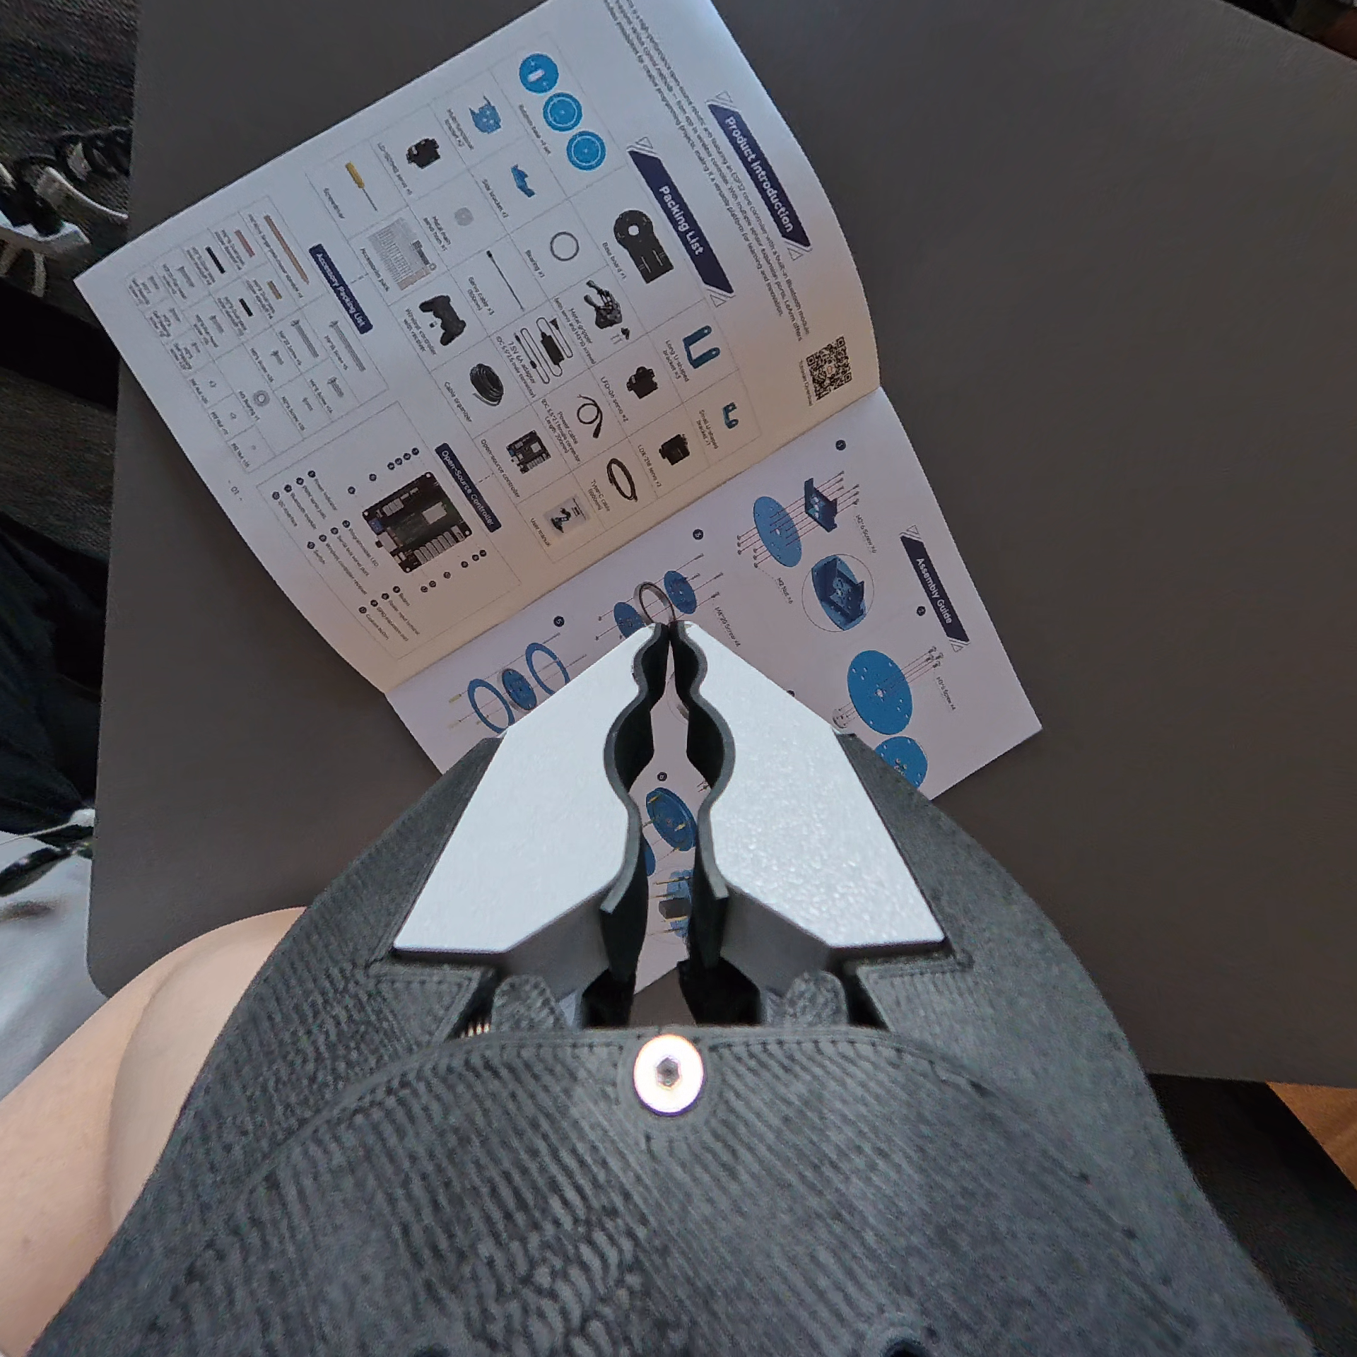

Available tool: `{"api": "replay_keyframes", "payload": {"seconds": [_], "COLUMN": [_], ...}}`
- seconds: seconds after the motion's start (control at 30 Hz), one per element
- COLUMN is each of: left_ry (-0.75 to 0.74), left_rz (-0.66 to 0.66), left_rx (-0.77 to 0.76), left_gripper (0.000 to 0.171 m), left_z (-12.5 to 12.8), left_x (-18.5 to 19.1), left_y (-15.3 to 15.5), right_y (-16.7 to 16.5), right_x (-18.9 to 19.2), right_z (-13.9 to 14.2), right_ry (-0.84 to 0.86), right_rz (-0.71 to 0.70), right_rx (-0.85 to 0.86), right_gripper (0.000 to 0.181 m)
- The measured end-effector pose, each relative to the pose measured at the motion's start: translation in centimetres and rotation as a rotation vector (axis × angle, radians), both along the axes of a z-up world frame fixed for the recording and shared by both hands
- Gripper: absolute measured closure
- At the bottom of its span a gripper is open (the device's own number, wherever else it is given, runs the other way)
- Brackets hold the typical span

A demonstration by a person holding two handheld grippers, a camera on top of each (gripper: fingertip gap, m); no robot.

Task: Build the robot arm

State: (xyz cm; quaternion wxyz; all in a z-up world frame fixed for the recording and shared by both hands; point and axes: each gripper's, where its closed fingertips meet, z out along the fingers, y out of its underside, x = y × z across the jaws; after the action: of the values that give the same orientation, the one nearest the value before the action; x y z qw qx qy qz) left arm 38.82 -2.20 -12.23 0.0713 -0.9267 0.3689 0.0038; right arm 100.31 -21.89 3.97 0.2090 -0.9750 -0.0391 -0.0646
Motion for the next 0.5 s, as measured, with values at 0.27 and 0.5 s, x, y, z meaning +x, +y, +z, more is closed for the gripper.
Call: {"api": "replay_keyframes", "payload": {"seconds": [0.27, 0.5], "left_ry": [0.034, 0.021], "left_rz": [-0.012, -0.042], "left_rx": [0.01, 0.016], "left_gripper": [0.087, 0.087], "left_z": [-0.06, 0.31], "left_x": [-0.06, 0.46], "left_y": [-0.07, -0.39], "right_y": [0.31, 0.27], "right_x": [-0.58, -0.76], "right_z": [0.35, 0.17], "right_ry": [-0.009, -0.007], "right_rz": [0.035, 0.043], "right_rx": [0.017, 0.005], "right_gripper": [0.181, 0.18]}}
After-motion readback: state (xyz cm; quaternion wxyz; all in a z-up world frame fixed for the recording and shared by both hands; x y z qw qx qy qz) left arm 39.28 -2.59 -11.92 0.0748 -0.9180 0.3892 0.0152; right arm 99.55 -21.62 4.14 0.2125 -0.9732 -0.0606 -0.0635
